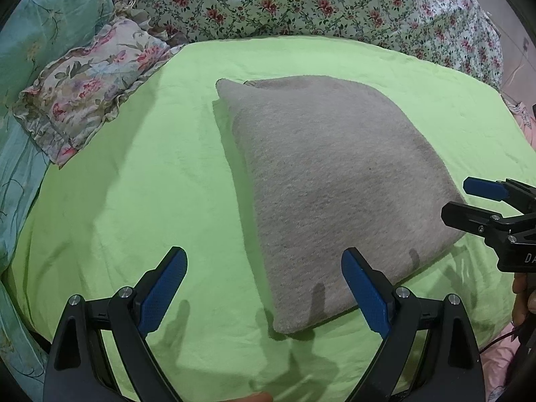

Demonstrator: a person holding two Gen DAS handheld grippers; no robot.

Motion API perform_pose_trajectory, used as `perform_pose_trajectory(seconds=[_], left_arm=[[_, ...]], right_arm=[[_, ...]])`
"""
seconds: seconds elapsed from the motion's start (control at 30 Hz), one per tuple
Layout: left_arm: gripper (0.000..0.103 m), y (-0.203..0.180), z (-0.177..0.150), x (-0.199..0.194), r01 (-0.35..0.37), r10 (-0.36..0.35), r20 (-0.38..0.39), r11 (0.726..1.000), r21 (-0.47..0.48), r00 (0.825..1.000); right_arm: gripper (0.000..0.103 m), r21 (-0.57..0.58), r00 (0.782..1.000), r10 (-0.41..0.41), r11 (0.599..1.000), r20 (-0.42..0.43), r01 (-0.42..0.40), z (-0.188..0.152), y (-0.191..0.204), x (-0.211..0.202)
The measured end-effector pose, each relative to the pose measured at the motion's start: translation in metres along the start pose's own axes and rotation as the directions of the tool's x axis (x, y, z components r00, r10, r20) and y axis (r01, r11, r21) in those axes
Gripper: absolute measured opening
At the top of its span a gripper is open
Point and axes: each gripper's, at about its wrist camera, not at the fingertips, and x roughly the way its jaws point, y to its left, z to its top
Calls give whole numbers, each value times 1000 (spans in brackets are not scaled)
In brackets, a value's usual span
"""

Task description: Fold small clothes

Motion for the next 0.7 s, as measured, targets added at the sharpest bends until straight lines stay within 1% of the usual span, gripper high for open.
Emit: perform_pose_trajectory(seconds=[0.3,0.7], left_arm=[[94,-2,1,0,7,-7,1,1000,4,1000],[94,-2,1,-4,-3,3,16,1000,3,1000]], right_arm=[[87,-1,1000,0,1000,-2,0,0,-1,0],[87,0,1000,4,1000,2,-4,1,-3,0]])
